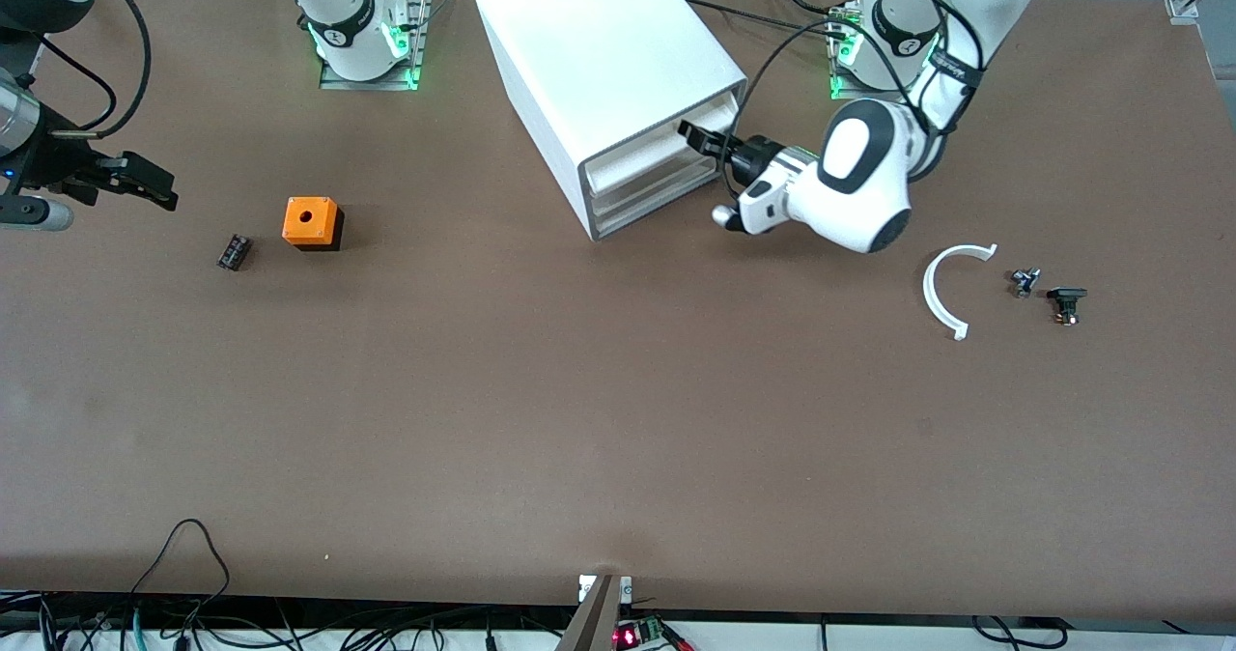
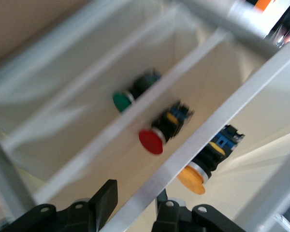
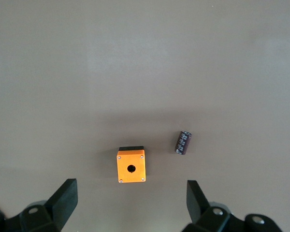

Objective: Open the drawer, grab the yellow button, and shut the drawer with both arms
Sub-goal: 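Hook the lowest drawer with the left gripper and pull it open, then reach the right gripper toward the open drawer while the left gripper withdraws, then lower the right gripper over the yellow push button in the drawer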

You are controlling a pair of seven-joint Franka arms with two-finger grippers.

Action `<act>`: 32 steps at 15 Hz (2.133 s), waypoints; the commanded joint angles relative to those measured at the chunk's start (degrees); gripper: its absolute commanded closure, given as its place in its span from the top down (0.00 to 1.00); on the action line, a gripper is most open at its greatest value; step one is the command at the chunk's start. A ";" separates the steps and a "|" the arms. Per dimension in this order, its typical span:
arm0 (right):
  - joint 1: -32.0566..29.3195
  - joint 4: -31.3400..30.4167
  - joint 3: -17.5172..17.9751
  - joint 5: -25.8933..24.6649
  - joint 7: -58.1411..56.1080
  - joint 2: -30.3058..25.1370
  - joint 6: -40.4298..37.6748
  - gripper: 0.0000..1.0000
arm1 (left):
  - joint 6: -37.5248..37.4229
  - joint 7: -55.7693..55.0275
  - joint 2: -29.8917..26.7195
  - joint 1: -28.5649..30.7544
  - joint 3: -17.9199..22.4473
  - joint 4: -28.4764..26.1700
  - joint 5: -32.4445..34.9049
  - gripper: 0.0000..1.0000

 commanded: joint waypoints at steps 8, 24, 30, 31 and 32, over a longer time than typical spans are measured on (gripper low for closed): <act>7.32 7.27 -0.05 6.20 0.30 8.96 1.66 1.00 | 6.11 2.28 -1.60 4.11 5.61 8.32 15.64 1.00; 27.02 38.91 12.76 12.01 -14.97 33.56 8.51 1.00 | -5.22 -3.59 -18.74 7.63 13.79 24.49 51.99 1.00; 33.43 42.97 13.40 10.77 -27.28 40.17 11.94 1.00 | -7.60 -6.15 -21.65 2.09 18.09 23.97 58.00 1.00; 34.31 42.89 13.40 10.60 -27.56 40.18 11.77 1.00 | -7.60 -6.24 -21.65 2.26 18.09 23.79 57.65 1.00; 35.28 42.89 13.22 10.42 -27.65 40.18 11.42 1.00 | -7.69 -6.24 -21.65 2.35 18.09 23.53 57.56 1.00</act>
